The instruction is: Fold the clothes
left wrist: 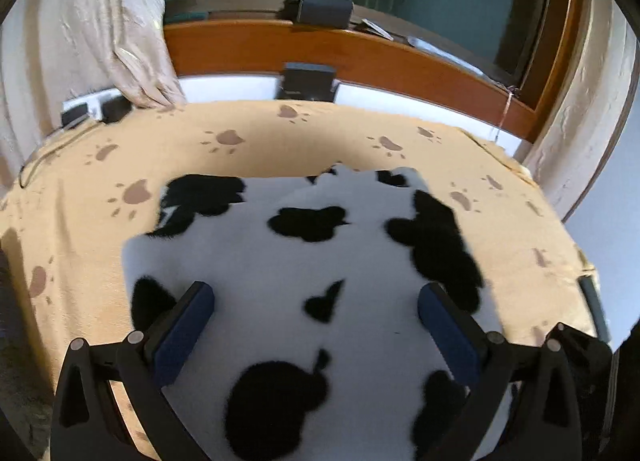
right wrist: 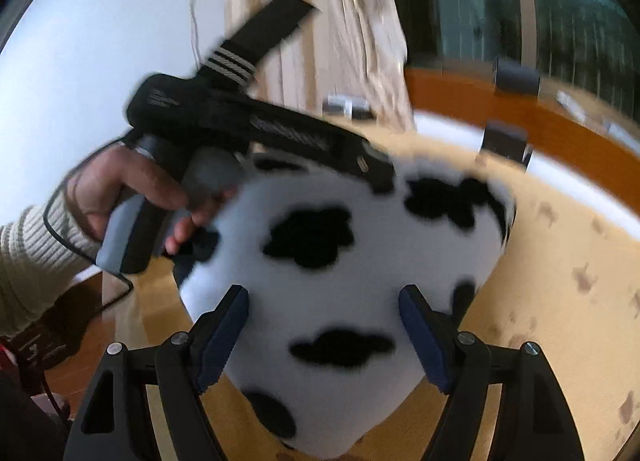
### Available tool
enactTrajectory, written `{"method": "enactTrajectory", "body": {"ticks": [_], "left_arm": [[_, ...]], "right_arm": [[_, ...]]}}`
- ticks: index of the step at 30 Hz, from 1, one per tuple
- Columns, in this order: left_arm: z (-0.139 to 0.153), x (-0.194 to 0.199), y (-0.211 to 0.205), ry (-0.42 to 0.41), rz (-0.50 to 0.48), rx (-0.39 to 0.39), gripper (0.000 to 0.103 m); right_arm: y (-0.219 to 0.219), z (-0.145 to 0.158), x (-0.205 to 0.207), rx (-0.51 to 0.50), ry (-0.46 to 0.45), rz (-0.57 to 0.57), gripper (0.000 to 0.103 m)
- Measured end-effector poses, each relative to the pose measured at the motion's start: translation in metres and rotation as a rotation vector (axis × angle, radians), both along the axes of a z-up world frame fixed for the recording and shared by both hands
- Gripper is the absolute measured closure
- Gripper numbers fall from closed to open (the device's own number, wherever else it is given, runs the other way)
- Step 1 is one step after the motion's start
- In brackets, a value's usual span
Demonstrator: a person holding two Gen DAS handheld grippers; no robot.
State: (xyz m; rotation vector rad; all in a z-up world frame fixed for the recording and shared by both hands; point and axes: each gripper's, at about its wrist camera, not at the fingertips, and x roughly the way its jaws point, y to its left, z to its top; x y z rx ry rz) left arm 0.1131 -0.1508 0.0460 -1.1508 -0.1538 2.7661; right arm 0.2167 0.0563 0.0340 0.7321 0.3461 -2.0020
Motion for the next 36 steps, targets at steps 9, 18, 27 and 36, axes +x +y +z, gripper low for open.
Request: {"method": "enactTrajectory", "body": {"ticks": [9, 18, 27, 36], "left_arm": [[-0.014, 0.013, 0.002, 0.07, -0.009, -0.059, 0.0], [0.025, 0.027, -0.021, 0.063, -0.008, 0.127, 0.0], [0.005, 0.037, -0.105, -0.126, 0.134, 0.446, 0.0], [-0.064, 0.025, -0.121, -0.328, 0.096, 0.714, 0.0]], "right_arm": [[-0.006, -0.006, 0.01, 0.06, 0.027, -0.007, 0.023], [0.029, 0.01, 0.001, -0.152, -0.066, -0.054, 0.019], [0.052, 0.016, -0.02, -0.232, -0.109, -0.16, 0.019], [0.04, 0.014, -0.014, -0.168, -0.075, -0.146, 0.019]]}}
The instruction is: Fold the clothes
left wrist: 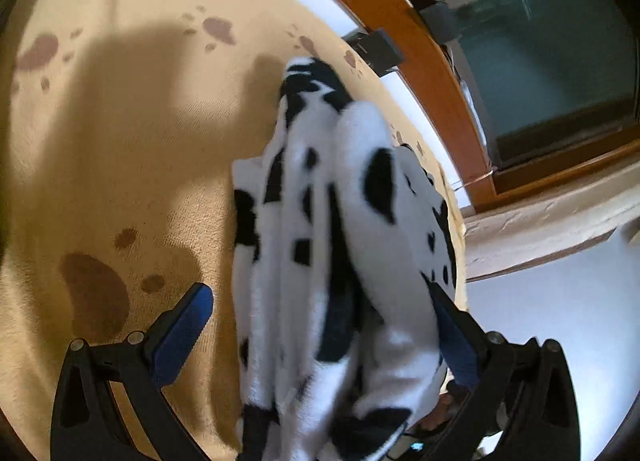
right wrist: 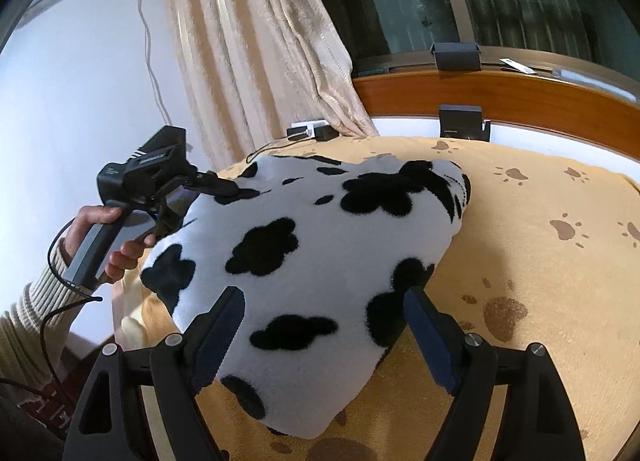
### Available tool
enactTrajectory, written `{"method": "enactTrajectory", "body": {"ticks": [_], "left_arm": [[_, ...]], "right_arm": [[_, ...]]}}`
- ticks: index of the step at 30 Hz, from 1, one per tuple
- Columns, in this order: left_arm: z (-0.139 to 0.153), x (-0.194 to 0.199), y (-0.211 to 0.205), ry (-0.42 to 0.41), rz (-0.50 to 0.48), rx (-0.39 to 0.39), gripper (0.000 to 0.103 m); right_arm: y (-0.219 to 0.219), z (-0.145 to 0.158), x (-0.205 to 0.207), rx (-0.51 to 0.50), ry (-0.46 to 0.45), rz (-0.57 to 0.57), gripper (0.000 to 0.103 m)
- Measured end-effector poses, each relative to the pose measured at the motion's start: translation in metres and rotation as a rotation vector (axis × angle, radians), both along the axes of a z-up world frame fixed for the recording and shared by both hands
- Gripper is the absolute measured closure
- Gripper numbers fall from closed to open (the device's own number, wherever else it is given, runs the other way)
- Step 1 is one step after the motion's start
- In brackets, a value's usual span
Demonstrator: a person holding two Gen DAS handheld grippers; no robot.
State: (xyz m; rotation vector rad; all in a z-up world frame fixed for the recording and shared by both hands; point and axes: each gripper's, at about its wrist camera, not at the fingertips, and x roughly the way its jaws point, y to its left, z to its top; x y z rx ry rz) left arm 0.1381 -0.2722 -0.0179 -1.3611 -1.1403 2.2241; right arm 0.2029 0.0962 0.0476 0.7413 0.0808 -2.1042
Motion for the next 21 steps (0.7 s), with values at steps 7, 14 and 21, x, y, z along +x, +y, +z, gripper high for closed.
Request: {"method": "enactTrajectory", "body": {"ticks": [7, 14, 21], "left_arm": [[-0.012, -0.012, 0.005, -0.016, -0.06, 0.114, 0.0], [-0.012, -0.022, 0.011, -0.041, -0.117, 0.134, 0.0], [-0.002, -0.032, 0.03, -0.084, -0.186, 0.109, 0.0]], "right_arm": [[-0.007, 0.001, -0.005, 0.01, -0.012, -0.017, 0.019], [-0.009, 0.002, -0.007, 0.006, -0.014, -0.026, 0.019], [-0.002, 0.01, -0.014, -0.018, -0.006, -0.055, 0.019]]}}
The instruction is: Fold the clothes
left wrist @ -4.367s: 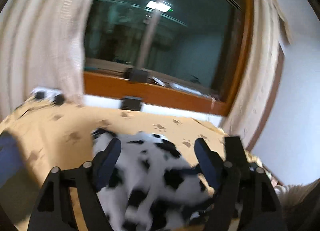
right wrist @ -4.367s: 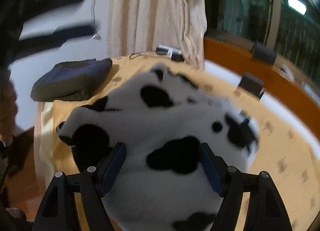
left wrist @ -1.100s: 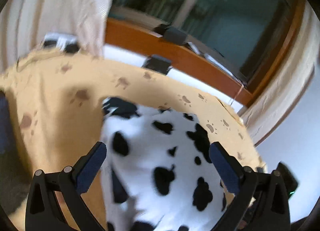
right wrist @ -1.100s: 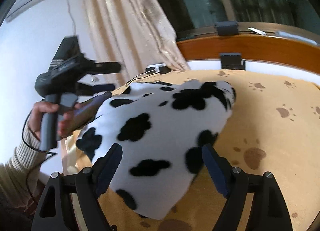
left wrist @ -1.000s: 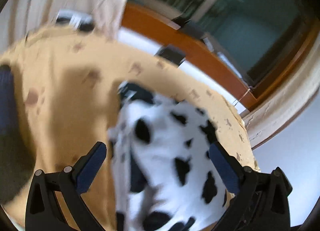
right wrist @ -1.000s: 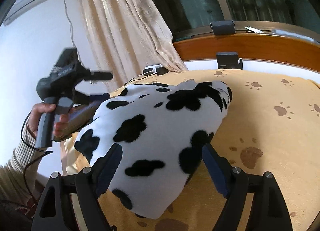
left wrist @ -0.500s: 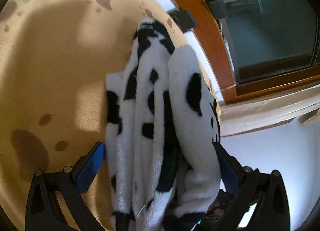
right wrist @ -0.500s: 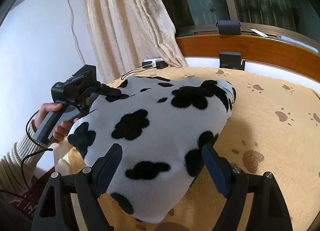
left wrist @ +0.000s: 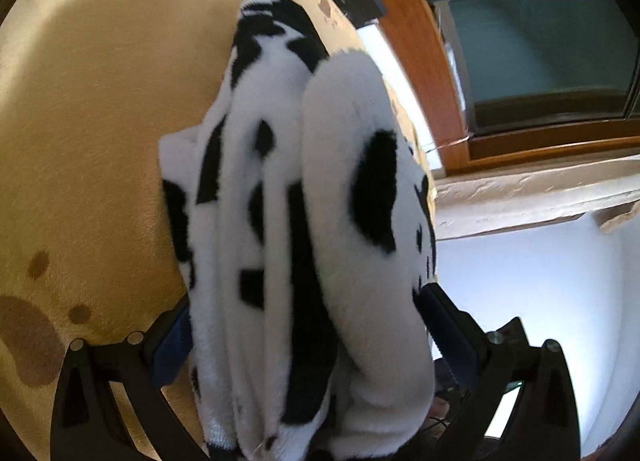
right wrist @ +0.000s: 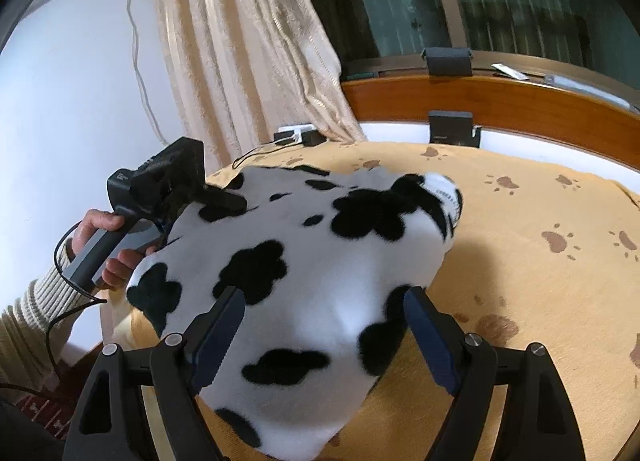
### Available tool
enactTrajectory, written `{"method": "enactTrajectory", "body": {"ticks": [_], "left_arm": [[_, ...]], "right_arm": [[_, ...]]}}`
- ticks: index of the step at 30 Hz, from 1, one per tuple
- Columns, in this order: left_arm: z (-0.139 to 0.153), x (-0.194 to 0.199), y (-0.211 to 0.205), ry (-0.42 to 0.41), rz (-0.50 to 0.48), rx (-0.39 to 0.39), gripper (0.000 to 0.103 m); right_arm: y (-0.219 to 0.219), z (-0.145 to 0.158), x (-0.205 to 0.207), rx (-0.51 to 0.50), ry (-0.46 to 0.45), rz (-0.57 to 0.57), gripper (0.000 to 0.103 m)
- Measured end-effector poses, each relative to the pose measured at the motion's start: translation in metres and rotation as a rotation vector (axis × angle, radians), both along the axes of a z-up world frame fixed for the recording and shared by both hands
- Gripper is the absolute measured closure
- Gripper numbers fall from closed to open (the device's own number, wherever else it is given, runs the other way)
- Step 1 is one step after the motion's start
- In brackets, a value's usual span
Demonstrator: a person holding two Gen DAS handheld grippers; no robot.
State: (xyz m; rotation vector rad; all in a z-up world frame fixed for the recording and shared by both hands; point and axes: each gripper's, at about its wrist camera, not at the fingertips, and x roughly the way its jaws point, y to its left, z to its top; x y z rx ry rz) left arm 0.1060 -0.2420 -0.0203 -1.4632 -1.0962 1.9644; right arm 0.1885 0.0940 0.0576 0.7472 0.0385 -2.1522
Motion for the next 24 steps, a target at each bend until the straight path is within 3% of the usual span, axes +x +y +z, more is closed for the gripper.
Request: {"method": "enactTrajectory", "body": {"ticks": [4, 8, 12, 17, 24], "left_arm": [[0.003, -0.003, 0.008, -0.003, -0.03, -0.034, 0.0], [0.006, 0.001, 0.012, 0.013, -0.037, -0.044, 0.0], [0.005, 0.005, 0.008, 0.023, -0.019, -0.004, 0.0], [0.007, 0.007, 0.007, 0.021, -0.019, 0.022, 0.0], [0.012, 0.008, 0.011, 0.009, -0.023, 0.009, 0.0]], "right_arm": [[0.017, -0.004, -0.032, -0.132, -0.185, -0.025, 0.019], [0.039, -0.021, -0.092, -0.3, -0.488, -0.098, 0.019], [0.043, -0.041, -0.131, -0.351, -0.665, -0.197, 0.019], [0.02, -0.059, -0.14, -0.328, -0.785, -0.149, 0.019], [-0.004, -0.06, -0.129, -0.251, -0.789, -0.072, 0.016]]}}
